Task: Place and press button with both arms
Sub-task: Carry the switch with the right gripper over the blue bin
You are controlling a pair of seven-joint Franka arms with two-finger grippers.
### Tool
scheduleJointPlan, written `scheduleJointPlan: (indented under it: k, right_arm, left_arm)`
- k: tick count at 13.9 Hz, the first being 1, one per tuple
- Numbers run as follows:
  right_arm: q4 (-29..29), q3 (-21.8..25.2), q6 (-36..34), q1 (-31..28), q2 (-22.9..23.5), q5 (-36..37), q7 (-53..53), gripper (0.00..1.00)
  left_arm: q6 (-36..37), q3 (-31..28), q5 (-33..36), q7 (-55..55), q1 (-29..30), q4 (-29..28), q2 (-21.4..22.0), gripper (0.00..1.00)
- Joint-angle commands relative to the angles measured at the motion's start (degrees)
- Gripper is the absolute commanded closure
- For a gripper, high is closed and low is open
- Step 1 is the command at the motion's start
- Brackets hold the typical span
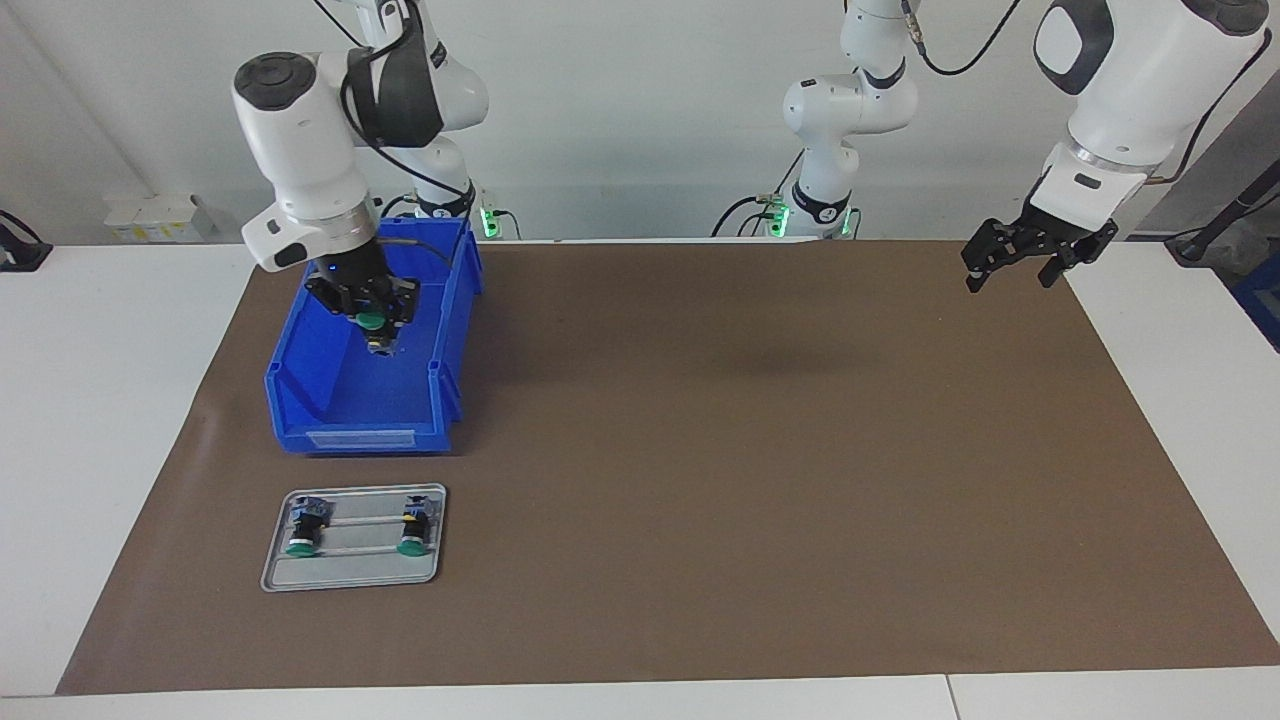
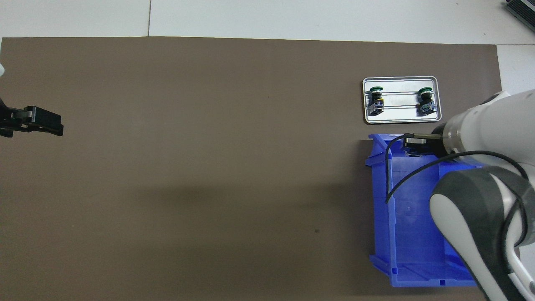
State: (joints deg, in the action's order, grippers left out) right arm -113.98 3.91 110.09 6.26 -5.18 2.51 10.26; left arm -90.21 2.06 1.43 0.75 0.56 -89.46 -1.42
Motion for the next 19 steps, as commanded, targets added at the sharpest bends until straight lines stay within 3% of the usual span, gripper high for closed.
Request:
scheduleJointPlan:
  k: [1, 8, 19]
  right_arm:
    - [-8.25, -0.83, 5.02, -3.61, -3.61, -1.28, -5.41, 1.00]
    - [-18.82, -0.74, 22.25, -5.29, -0.99, -4.45, -8.24, 1.00]
    - [-24.88, -0.83, 30.69, -7.58, 1.22, -4.62, -12.55, 1.00]
  left_arm:
    - [-0.32, -0.04, 0.24, 0.65, 0.75, -2.12, 1.77, 0.00]
    - [-0.32, -0.04, 0.24, 0.65, 0.75, -2.12, 1.78, 0.00]
    - [-0.32, -0.04, 0.15, 0.65, 0.76, -2.12, 1.86, 0.00]
